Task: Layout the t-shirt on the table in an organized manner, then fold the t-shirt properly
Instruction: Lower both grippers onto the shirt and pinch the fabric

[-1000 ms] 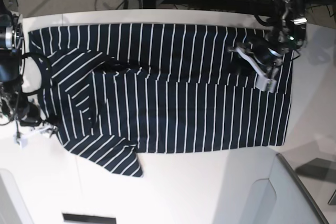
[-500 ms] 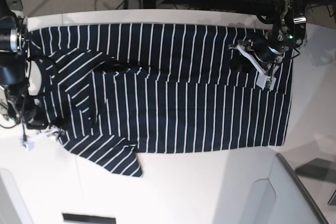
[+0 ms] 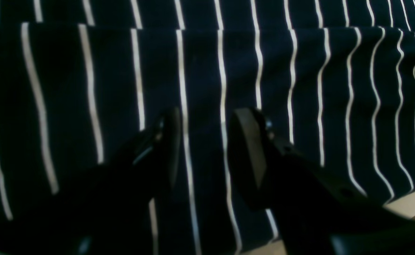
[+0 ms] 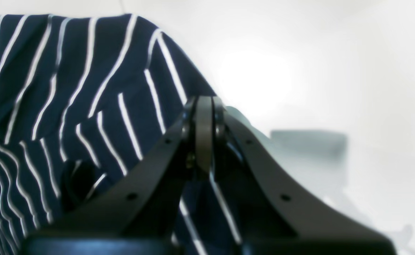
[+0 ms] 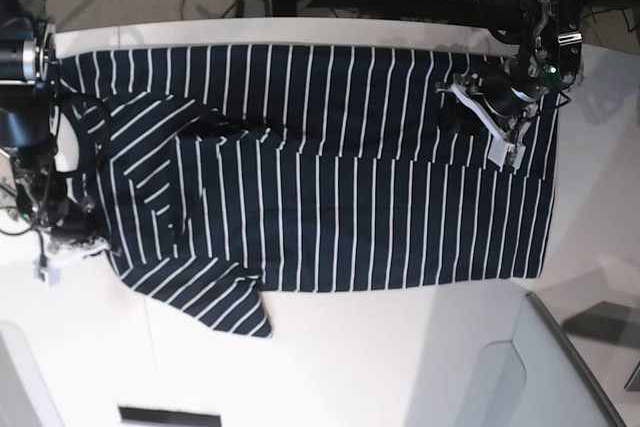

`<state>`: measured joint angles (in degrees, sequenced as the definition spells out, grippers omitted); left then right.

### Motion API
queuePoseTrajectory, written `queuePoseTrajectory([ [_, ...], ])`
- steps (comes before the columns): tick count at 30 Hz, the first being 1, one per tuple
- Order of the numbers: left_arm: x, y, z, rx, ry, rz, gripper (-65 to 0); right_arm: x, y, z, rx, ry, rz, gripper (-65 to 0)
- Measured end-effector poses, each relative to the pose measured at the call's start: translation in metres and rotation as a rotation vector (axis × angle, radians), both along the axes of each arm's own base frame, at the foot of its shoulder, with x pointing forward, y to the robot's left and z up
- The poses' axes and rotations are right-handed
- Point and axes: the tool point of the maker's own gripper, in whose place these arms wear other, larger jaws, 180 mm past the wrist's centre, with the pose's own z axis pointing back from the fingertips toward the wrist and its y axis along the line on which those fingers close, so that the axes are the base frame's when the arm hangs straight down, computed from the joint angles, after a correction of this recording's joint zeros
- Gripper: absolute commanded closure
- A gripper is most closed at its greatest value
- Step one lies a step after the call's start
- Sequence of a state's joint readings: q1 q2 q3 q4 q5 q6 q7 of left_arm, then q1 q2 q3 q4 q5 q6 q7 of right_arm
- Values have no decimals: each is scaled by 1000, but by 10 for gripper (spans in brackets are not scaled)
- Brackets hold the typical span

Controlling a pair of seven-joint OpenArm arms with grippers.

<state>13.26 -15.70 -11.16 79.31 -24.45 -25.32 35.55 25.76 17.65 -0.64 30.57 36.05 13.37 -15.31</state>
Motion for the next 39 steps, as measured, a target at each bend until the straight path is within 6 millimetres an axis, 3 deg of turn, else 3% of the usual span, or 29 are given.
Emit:
queuePoseTrajectory([
  [3,1,0,0,0,-2,0,-229,1,5,2,8,17,18,-5],
  [5,1,0,0,0,-1,0,-229,1,4,1,5,19,14,-51],
  [9,1,0,0,0,-1,0,-229,-3,-7,-2,-17,41,-31,-269],
  [11,0,0,0,0,0,0,-229,-5,-16,-3,-35,58,-65,-348],
  [20,0,6,1,14,1,-3,-229,-7,-15,-5,-35,65,-66,-365],
  [29,0,6,1,14,1,-3,-229,-11,5,-14,-6,80,-51,-351],
  [31,0,6,1,14,1,-3,-229,-12,6,-15,0,93,-46,-263],
  [34,0,6,1,14,1,-3,-229,-15,8,-17,5,101,-45,-11],
  [39,0,6,1,14,1,-3,-229,-11,10,-11,5,86,-35,0],
])
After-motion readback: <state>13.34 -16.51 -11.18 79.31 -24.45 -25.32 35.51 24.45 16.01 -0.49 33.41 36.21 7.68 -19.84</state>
